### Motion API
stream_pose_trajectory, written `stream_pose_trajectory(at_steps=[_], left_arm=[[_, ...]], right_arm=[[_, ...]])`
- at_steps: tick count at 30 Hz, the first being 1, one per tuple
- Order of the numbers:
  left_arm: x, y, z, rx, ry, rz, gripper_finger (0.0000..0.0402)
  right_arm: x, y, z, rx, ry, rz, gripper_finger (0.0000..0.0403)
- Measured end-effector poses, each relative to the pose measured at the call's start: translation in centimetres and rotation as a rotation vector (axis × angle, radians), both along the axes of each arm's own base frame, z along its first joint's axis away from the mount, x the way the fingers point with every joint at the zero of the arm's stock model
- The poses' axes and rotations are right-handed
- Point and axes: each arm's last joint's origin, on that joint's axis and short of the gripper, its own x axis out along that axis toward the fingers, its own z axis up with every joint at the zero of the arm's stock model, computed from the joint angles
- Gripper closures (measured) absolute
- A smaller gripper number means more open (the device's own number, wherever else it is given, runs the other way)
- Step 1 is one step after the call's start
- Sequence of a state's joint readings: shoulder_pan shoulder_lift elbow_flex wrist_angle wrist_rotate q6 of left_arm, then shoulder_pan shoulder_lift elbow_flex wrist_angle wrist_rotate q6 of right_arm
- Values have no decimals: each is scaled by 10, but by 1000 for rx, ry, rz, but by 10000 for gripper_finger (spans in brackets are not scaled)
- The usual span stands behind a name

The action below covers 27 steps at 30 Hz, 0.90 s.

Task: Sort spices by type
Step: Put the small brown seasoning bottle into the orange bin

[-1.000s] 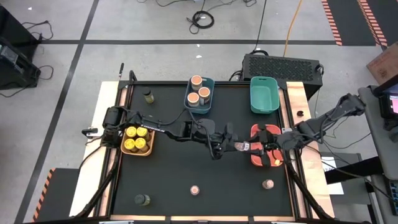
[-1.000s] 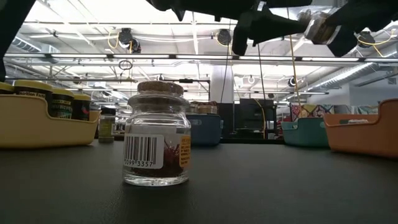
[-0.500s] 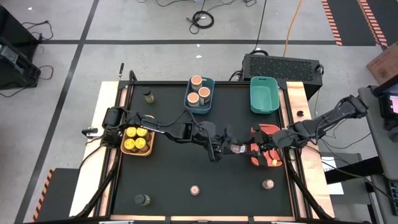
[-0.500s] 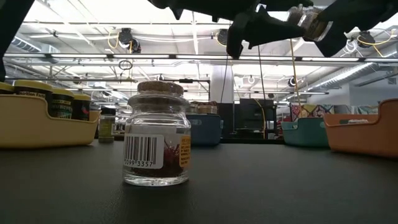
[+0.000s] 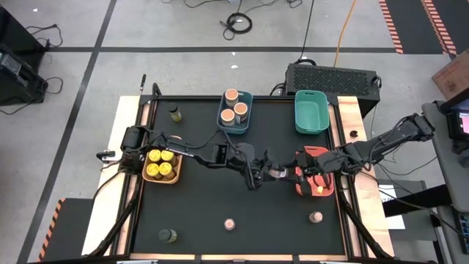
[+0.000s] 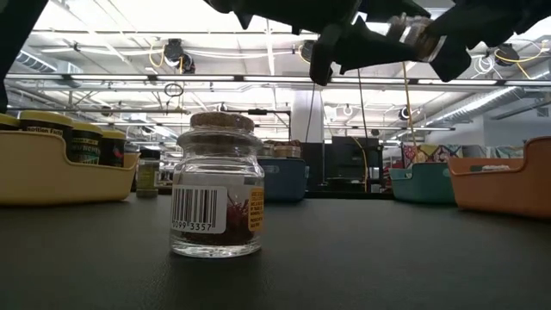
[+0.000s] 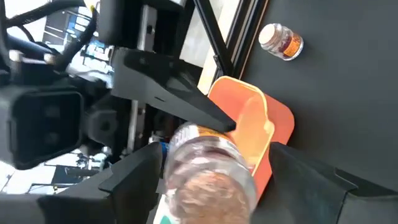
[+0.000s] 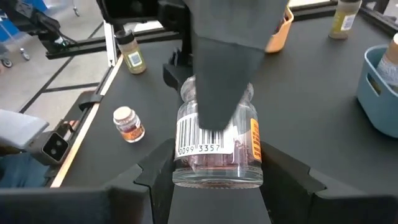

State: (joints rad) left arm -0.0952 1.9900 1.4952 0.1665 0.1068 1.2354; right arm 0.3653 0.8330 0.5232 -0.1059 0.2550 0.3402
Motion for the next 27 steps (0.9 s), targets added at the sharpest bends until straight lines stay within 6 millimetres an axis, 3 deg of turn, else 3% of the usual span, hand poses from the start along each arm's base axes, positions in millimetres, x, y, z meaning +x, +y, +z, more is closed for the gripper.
stream_pose_trajectory(at_steps=[9, 21, 27], left_arm=[[0, 0, 0, 2, -2, 8, 109], [0, -2, 1, 2, -8, 11, 206], [0, -1, 1, 17, -6, 46, 208]], right_arm=[[1, 2, 2, 15, -21, 46, 220], [1, 1, 2, -1, -20, 30, 220], [1, 0, 2, -5, -21, 3, 209]])
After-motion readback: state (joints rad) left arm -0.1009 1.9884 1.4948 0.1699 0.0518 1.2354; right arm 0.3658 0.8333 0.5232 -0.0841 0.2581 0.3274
